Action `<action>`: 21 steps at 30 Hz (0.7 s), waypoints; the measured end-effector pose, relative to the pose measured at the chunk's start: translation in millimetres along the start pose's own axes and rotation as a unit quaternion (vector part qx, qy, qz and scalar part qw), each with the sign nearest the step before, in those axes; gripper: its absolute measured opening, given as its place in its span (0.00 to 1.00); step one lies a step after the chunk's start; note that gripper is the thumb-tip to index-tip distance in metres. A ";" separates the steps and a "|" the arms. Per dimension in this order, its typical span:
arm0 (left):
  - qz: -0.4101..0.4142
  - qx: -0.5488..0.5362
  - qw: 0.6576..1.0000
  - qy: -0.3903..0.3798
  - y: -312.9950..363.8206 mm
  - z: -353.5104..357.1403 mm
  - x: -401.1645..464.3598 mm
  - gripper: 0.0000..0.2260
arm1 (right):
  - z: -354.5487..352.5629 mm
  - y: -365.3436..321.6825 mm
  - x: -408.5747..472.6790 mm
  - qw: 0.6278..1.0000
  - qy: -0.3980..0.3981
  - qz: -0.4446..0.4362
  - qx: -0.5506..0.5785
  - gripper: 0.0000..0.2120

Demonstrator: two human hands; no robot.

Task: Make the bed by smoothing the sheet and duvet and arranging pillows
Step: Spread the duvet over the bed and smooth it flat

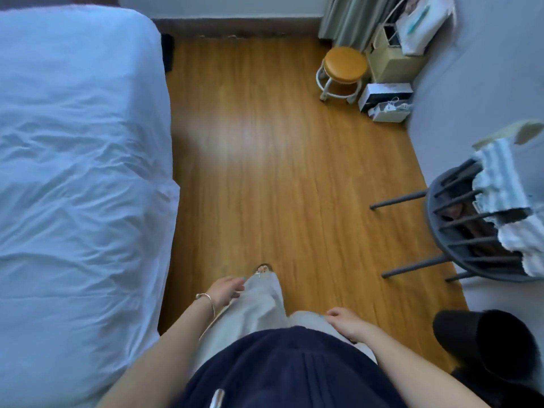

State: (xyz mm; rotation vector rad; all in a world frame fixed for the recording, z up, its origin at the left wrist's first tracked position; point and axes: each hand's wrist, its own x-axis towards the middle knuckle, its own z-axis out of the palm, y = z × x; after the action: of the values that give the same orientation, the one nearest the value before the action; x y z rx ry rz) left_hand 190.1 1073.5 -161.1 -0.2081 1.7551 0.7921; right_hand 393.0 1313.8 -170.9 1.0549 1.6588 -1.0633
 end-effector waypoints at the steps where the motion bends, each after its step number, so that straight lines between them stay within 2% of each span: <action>1: 0.002 -0.030 1.000 0.004 24.8 -12.4 9.1 0.12 | -23.1 -24.0 4.0 0.999 0.009 -0.003 0.034 0.14; 4: -0.014 -0.048 0.999 0.016 91.0 -43.2 37.4 0.14 | -103.5 -100.4 13.7 0.992 0.061 -0.036 0.104 0.12; 9: -0.069 -0.021 0.997 0.035 186.4 -77.2 95.3 0.12 | -220.3 -212.9 50.8 0.990 0.076 -0.078 0.090 0.09; 12: -0.080 -0.029 0.994 0.074 246.8 -96.9 144.2 0.08 | -277.5 -272.6 98.7 0.995 0.049 -0.077 0.050 0.14; 15: -0.080 0.002 0.993 0.090 309.8 -122.4 185.3 0.07 | -351.8 -341.9 145.2 0.996 0.040 -0.078 0.011 0.13; 18: -0.045 -0.009 0.993 0.109 388.5 -154.4 196.1 0.04 | -427.9 -417.4 177.8 0.989 0.033 -0.116 -0.089 0.14; 21: -0.004 -0.018 0.991 0.136 459.6 -194.8 211.4 0.05 | -488.1 -490.3 201.1 0.979 0.038 -0.119 -0.161 0.16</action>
State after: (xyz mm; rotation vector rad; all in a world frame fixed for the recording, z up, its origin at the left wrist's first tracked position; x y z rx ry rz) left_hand -271.7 1356.8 -141.9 -0.3607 1.9953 0.8191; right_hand -228.1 1678.1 -141.6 0.7050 1.9772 -0.8696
